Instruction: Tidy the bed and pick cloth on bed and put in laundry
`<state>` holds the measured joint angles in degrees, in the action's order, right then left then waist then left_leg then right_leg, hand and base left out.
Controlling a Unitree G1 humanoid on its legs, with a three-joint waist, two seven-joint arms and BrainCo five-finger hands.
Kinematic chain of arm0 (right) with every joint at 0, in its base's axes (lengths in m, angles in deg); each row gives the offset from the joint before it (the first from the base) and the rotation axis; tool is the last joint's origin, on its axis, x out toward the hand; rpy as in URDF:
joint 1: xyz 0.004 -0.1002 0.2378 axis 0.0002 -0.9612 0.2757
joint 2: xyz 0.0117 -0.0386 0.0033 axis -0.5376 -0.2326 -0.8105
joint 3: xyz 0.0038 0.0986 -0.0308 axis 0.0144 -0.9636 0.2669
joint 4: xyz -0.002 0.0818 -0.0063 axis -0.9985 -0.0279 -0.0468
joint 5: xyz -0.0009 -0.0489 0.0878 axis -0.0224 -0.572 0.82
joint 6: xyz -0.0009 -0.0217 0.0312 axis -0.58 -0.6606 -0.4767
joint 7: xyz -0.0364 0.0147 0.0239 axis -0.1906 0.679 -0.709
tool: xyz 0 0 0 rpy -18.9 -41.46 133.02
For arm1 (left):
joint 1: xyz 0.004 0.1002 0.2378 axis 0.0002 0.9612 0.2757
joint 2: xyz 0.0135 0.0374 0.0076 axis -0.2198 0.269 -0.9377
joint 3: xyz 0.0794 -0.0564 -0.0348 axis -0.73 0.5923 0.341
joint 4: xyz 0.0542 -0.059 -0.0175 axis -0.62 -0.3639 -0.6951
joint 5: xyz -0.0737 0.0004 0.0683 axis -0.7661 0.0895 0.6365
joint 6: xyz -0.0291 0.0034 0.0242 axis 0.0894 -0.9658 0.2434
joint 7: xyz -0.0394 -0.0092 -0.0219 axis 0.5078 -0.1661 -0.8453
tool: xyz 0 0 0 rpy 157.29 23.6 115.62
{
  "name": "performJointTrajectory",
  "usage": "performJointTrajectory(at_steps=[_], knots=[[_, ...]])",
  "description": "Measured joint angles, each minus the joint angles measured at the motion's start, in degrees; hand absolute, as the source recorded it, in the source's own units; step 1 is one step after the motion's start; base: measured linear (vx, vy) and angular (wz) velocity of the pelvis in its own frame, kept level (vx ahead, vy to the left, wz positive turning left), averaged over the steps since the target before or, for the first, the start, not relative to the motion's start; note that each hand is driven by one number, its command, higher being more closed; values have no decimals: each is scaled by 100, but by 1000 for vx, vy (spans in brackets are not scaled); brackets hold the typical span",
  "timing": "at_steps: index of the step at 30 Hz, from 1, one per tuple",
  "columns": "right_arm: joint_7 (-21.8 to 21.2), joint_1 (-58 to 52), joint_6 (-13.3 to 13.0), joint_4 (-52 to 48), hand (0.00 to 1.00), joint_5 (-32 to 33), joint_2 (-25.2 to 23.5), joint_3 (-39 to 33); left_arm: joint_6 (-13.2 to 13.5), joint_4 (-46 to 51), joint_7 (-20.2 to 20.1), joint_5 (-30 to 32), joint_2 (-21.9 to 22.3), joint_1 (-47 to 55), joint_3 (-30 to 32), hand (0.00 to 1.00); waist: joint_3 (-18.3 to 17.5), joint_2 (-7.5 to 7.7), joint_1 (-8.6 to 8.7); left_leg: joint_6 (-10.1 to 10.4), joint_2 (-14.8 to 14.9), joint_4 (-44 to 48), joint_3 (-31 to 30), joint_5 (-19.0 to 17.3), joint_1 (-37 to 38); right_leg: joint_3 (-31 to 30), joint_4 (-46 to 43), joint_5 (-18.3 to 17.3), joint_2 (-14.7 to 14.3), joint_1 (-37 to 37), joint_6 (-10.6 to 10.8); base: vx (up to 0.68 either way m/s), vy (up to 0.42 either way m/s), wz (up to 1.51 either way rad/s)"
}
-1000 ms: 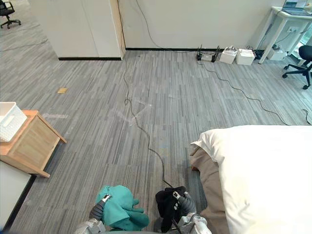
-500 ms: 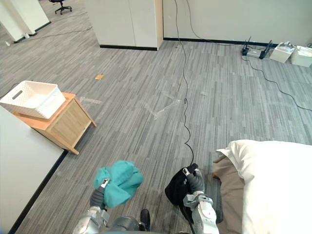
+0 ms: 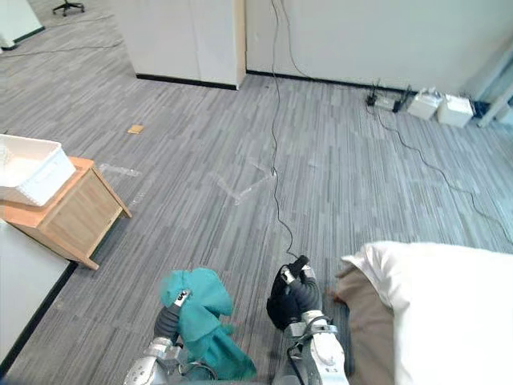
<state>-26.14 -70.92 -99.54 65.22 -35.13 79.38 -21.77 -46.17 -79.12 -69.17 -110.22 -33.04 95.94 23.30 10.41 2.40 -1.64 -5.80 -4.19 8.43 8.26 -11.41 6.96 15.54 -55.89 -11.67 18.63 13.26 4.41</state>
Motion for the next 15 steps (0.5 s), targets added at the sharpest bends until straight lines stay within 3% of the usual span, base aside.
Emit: performJointTrajectory(at_steps=[2,4,6,8,9,10,11,12,14,15], knots=[[55,8,53,-206,100,20,6,1,-81,90,61,-1,-6,-21,4,100,4,-36,138,80,68,-65,-309,-54,158,194,851,-215,-223,167,-9,465,-28,94],[86,34,64,-311,100,108,20,-46,-149,115,70,0,-10,-153,0,100,70,-176,168,255,244,-74,-559,-155,325,379,2139,-140,-526,246,-80,391,-82,89],[120,48,103,-321,100,135,19,-67,-150,115,58,6,-10,-213,12,100,113,-288,166,527,448,-47,-690,-312,536,397,3536,469,-772,237,-94,457,-161,58],[107,64,181,-323,100,135,18,-65,-138,112,53,12,-70,-143,33,100,88,-213,97,969,532,21,-714,-599,815,292,4637,1442,-880,216,-86,562,-268,41],[98,68,241,-321,100,139,42,-84,-136,49,49,14,-73,-36,15,100,56,-154,118,1060,615,188,-720,-872,1004,243,4323,2058,-826,256,-666,530,-304,26],[95,138,308,-251,100,161,130,-139,-142,-118,48,16,48,-51,18,100,-5,-462,111,1103,893,350,-668,-981,1015,337,3794,1676,-999,386,-698,604,-368,17],[90,244,395,-246,100,245,156,-177,-116,-102,41,18,86,16,16,100,-64,-556,78,1157,1031,698,-613,-943,853,350,3321,1193,-1032,568,-780,475,-300,-2],[78,302,432,-246,100,270,167,-196,-106,-100,41,18,105,30,16,100,-71,-584,84,1186,1095,951,-603,-896,725,385,3155,1007,-1036,616,-827,474,-331,9],[41,426,599,-246,100,353,199,-204,-102,-101,43,11,187,53,90,100,-72,-663,95,1171,1307,2243,-603,-405,192,507,3001,541,-1198,420,-932,494,-357,14],[4,442,712,-251,100,351,265,-184,-93,-96,7,12,277,85,151,100,-23,-752,80,1136,1548,3364,-664,249,-212,531,3310,436,-1457,-17,-977,471,-318,4]])
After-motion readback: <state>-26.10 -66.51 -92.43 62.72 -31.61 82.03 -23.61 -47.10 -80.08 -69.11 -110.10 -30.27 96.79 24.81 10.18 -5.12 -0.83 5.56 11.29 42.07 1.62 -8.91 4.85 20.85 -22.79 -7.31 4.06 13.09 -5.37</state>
